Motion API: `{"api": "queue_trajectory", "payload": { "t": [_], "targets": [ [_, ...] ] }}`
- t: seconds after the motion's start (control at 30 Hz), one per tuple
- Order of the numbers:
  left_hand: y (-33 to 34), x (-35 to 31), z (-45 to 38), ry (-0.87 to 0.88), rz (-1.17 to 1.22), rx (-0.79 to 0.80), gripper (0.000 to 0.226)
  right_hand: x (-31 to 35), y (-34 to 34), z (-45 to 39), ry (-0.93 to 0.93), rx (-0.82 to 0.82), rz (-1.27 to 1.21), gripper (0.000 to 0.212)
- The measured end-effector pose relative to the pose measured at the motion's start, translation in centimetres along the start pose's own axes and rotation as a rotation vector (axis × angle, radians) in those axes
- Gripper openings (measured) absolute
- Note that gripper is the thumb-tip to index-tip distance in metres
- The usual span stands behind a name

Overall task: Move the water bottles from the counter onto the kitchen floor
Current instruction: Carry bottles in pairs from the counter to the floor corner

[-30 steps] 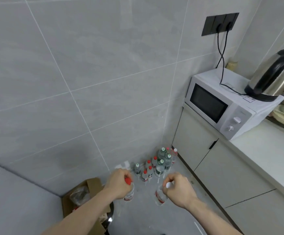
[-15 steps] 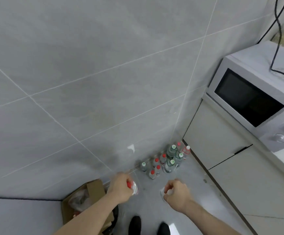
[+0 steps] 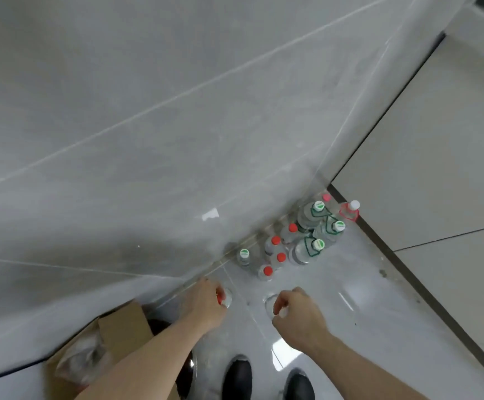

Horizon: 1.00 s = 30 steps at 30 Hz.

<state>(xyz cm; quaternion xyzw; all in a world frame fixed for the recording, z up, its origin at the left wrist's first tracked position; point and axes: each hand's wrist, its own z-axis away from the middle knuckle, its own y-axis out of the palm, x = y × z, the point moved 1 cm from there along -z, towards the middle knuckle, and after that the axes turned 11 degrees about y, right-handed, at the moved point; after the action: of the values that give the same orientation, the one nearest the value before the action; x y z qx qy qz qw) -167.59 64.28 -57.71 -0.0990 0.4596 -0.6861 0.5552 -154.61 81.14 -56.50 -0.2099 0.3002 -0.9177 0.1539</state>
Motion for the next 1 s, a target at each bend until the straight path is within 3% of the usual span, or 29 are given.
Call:
{"api": "queue_trajectory", "payload": {
  "t": [0.4,1.0],
  "targets": [
    [11.1,7.4,-14.6,0.005,0.007,-0.01,0.013,-1.5,13.1,-14.7,0.044,0.078,-0.028,0.016],
    [12.6,7.6,-22.4,0.08,0.047,-0.042,0.007,-0.8,17.9,-21.0,0.032,0.052,-0.075,0.018]
  ]
}}
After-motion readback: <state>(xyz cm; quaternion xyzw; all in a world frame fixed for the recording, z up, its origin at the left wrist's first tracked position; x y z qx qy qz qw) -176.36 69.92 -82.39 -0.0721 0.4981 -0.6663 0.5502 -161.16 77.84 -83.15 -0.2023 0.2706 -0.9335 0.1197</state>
